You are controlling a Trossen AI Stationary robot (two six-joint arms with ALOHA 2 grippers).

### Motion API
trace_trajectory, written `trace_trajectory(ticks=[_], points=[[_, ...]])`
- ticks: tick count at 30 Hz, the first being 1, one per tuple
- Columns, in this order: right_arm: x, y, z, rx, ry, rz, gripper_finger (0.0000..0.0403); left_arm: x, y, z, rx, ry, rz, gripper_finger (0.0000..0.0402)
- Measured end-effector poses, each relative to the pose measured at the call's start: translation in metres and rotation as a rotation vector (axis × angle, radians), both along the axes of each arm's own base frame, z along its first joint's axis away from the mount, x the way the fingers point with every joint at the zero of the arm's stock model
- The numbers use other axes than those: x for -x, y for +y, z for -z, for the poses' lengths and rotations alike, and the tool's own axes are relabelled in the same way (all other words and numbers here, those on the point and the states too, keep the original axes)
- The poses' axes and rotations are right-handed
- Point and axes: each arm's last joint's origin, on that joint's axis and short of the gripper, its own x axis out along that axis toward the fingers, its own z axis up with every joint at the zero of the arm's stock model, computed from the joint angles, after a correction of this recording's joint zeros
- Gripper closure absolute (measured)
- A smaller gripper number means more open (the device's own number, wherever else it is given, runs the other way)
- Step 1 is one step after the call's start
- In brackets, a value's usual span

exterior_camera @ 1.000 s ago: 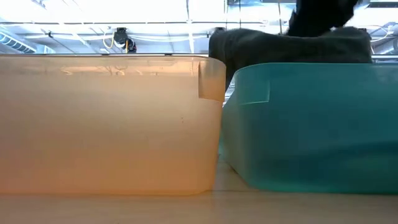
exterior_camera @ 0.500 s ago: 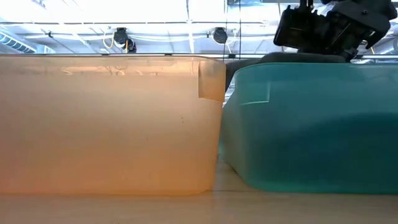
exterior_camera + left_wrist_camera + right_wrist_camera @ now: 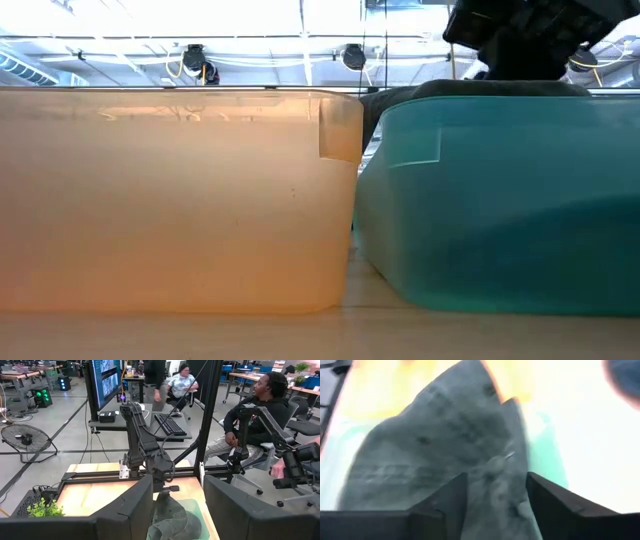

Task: Pick & Place hat
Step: Put the top left blue cap into the orange bin

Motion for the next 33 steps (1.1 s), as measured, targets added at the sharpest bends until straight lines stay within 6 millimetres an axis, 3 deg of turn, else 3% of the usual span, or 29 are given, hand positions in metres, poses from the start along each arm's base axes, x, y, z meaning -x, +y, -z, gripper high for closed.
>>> trace_trajectory(ticks=[7,11,26,33], points=[[0.002,-0.009,-0.014,0.064,-0.09,0.077,0.0139,0.0,0.0,0.0,-0.002,0.0,-0.011,0.022],[0.0,-0.013,-0.036,0.014,-0.273,0.118,0.0112,0.0,0.001,0.0,-0.011,0.0,-0.026,0.022],[0.016,-0.037,-0.135,-0.046,-1.098,0.354,0.0105,0.0,0.004,0.0,0.006,0.004,-0.125,0.0215],[0.035,-0.049,-0.158,-0.082,-1.276,0.402,0.0101,0.0,0.007,0.001,0.069,0.016,-0.246,0.015]])
